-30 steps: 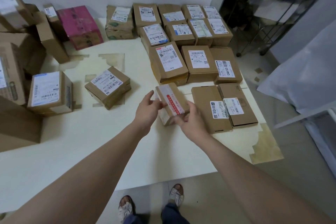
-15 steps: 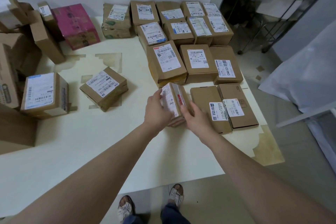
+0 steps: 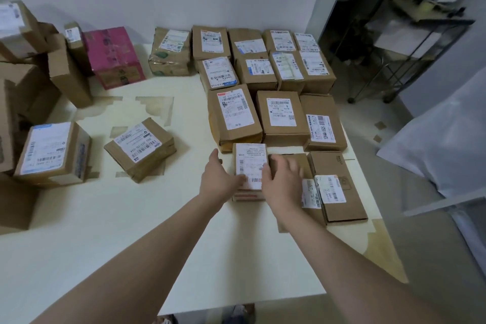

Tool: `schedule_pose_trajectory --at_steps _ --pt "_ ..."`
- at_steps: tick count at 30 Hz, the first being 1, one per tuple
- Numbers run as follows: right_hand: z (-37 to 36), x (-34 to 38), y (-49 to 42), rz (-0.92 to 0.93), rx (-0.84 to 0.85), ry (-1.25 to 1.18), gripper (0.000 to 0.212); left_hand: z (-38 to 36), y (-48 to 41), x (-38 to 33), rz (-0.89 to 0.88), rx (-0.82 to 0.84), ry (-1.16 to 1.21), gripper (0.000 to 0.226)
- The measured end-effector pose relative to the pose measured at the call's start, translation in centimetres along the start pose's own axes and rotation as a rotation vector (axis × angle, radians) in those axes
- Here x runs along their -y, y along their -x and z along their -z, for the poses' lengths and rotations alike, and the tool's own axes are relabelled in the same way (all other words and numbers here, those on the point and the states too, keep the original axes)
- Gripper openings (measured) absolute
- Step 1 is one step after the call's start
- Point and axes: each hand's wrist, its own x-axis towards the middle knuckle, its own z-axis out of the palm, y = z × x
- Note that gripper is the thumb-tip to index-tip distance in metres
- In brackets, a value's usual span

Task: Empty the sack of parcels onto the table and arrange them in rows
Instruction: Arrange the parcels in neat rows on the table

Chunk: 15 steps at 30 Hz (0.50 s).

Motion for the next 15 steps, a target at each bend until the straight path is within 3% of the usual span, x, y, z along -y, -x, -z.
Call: schedule_pose_trajectory --at_steps 2,4,8,11,13,15 --pt "0.5 1.9 -0.6 0.060 -0.085 0.002 0.026 1.8 -0.7 0.3 -0.018 -0.122 -0.120 0.097" --pt "0.5 4.3 -1.1 0.156 -0.059 -0.100 0.022 4.5 -1.6 0.5 -0.033 -0.275 -0.241 0.090" --pt "-2.2 9.5 -1.0 0.228 0.352 -0.297 0.024 11.3 -4.4 1.6 -0.029 -0.530 -0.343 0.081" --pt "-5.8 12.6 -0.4 0.107 0.655 -0.323 0.032 15.8 -6.0 2.8 0.025 -0.515 -0.345 0.090" --pt "-7.9 14.6 -0.3 0.040 0.740 -0.300 0.047 18.5 -7.1 3.7 0.094 -0.415 -0.328 0.095" --pt "-9.9 16.6 -0.2 -0.057 0.786 -0.315 0.055 20.7 -9.0 5.0 0.168 -0.268 -0.131 0.092"
